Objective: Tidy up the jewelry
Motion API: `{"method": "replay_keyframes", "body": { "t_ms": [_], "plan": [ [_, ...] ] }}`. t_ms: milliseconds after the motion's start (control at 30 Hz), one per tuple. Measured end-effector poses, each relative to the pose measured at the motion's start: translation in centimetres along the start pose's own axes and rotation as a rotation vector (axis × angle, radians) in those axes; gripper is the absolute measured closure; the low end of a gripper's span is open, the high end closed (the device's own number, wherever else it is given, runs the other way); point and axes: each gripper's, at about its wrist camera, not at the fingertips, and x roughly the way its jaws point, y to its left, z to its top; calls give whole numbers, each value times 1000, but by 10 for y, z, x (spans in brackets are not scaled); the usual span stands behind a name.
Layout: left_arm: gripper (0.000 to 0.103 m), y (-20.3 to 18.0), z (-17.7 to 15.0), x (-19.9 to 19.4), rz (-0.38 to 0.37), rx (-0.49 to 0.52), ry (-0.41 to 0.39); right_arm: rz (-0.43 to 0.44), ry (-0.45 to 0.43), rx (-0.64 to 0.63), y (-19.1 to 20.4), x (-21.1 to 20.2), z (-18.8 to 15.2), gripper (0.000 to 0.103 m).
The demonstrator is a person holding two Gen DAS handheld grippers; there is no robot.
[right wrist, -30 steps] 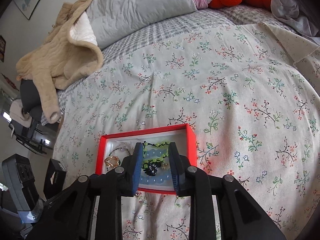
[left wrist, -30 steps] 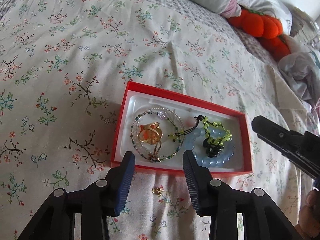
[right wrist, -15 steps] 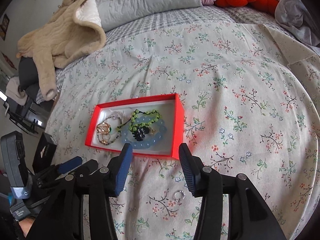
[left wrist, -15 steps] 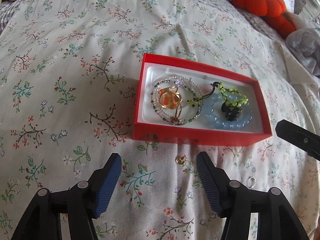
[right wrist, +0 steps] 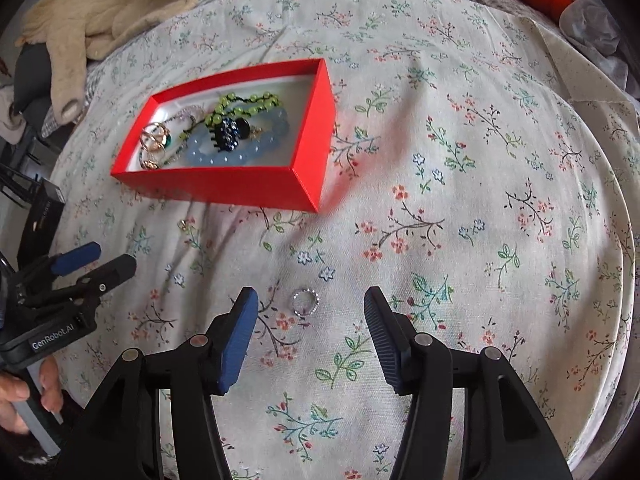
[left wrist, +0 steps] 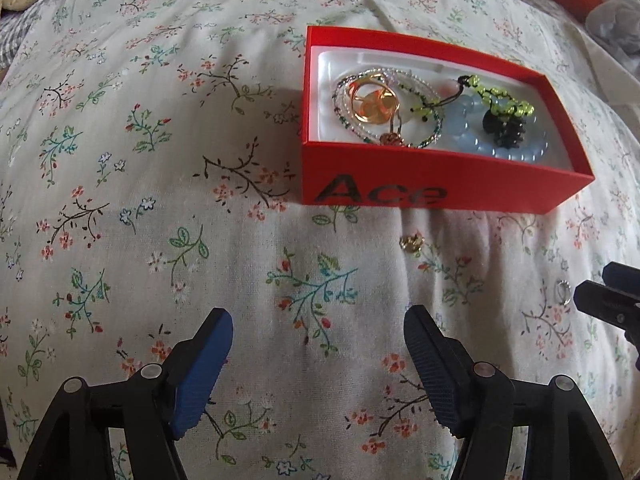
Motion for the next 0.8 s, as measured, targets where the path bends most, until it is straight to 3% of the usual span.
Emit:
{"method": "replay_keyframes", "body": {
  "t_ms": [133, 400, 500, 800],
  "plan": [
    [29, 1, -2, 2, 14, 7, 15, -26, 28, -13, 0, 9, -2, 45],
    [29, -5, -1, 3, -1, 2, 16, 7, 80, -32, 16, 24, 4, 49],
    [29, -6, 0, 4, -4, 2, 18, -32, 97, -34, 19, 31, 6, 57],
    [29, -3, 1, 4, -18, -5, 16, -26, 95, -10, 11, 31, 9, 86]
  ]
}}
